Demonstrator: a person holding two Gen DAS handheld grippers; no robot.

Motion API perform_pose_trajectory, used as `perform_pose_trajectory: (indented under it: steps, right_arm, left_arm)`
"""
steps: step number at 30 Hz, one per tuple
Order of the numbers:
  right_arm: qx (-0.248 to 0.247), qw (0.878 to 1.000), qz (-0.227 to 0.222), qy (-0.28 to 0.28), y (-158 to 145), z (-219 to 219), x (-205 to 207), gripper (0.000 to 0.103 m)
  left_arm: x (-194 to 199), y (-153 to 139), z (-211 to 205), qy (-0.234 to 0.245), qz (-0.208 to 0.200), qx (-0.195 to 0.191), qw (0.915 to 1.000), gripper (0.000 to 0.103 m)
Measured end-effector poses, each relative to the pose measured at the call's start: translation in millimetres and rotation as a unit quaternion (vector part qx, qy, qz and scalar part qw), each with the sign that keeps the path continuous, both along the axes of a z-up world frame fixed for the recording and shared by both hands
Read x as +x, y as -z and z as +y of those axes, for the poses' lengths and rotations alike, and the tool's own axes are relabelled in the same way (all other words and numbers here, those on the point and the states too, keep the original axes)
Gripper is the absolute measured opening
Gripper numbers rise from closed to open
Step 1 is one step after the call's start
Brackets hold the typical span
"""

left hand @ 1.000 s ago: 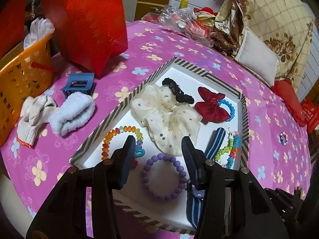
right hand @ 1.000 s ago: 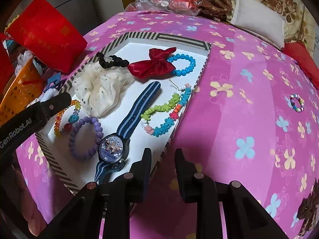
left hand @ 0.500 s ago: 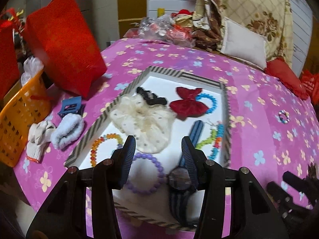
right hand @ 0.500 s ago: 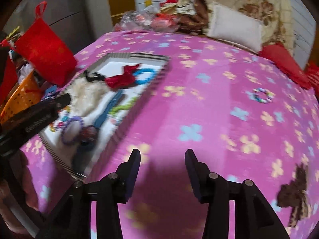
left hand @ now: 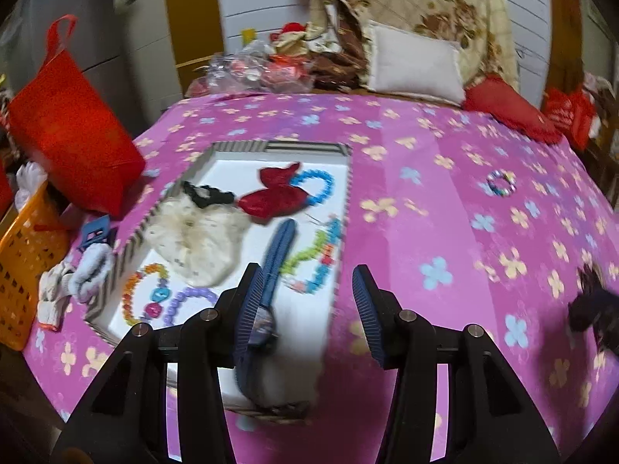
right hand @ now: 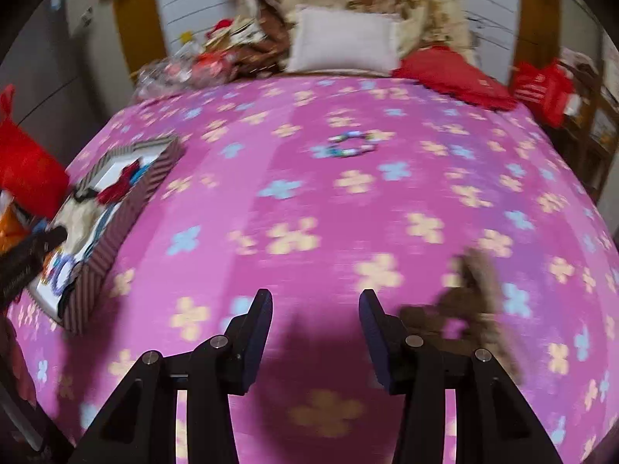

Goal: Organize jewelry
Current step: 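Move both tools away from the tray toward the remaining items on the bedspread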

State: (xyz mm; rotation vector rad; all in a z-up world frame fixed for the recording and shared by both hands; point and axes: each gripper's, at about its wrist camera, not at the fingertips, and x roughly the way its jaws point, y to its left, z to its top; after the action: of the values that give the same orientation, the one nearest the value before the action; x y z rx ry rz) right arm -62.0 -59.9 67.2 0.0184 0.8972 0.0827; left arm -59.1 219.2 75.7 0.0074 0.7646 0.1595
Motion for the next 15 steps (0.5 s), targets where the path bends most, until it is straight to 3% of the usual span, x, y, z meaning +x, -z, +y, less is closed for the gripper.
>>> perform_pose_trajectory:
  steps: [7, 11, 15]
  right_arm:
    - [0.027, 0.996, -0.010, 0.081, 3, -95, -12, 0.045]
    - [0.064, 0.992, -0.002, 0.104, 19, -135, -14, 0.045]
    - [0.097, 0.990, 0.003, 0.100, 34, -155, -14, 0.045]
  left_arm:
    - [-1, 20, -35, 0.040, 0.024, 0.002, 0.9989, 0.048]
    - [11, 29, -51, 0.057, 0.063, -0.041, 0.9955, 0.048]
    - [26, 30, -72, 0.076, 0.088, -0.052, 0.9918, 0.048]
